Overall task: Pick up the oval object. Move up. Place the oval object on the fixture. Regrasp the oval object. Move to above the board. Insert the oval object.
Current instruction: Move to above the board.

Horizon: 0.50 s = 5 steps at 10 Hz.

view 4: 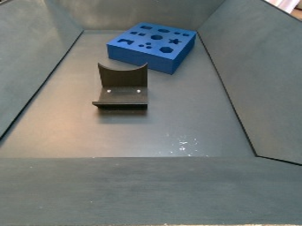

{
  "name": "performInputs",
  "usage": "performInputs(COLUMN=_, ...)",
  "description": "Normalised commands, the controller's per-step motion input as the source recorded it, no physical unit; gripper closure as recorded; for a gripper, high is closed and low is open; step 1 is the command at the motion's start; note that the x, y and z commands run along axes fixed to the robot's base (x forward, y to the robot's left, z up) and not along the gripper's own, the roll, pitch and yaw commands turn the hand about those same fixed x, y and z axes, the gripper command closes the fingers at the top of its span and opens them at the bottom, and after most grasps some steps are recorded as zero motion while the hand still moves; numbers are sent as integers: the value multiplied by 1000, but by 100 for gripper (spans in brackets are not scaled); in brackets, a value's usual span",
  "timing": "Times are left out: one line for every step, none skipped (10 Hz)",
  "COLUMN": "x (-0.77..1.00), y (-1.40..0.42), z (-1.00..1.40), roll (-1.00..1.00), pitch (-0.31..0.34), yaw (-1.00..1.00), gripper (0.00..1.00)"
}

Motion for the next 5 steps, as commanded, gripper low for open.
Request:
performInputs(x=-141, y=-65, z=0, roll=-926, pitch=-104, yaw=-93, gripper=100)
performInputs(x=-130, y=-33, z=-2, roll=-781, pitch=-106, yaw=-78, gripper=100)
performInputs(x=-107, y=14, z=6, roll=-445, pitch=-98, yaw=-26, gripper=100)
performInputs(x=-94, y=21, z=5, roll=-342, pitch=-92, yaw=-21, gripper=100)
performInputs(x=-66, y=20, z=3, roll=-202, pitch=-69, yaw=-16, gripper=100)
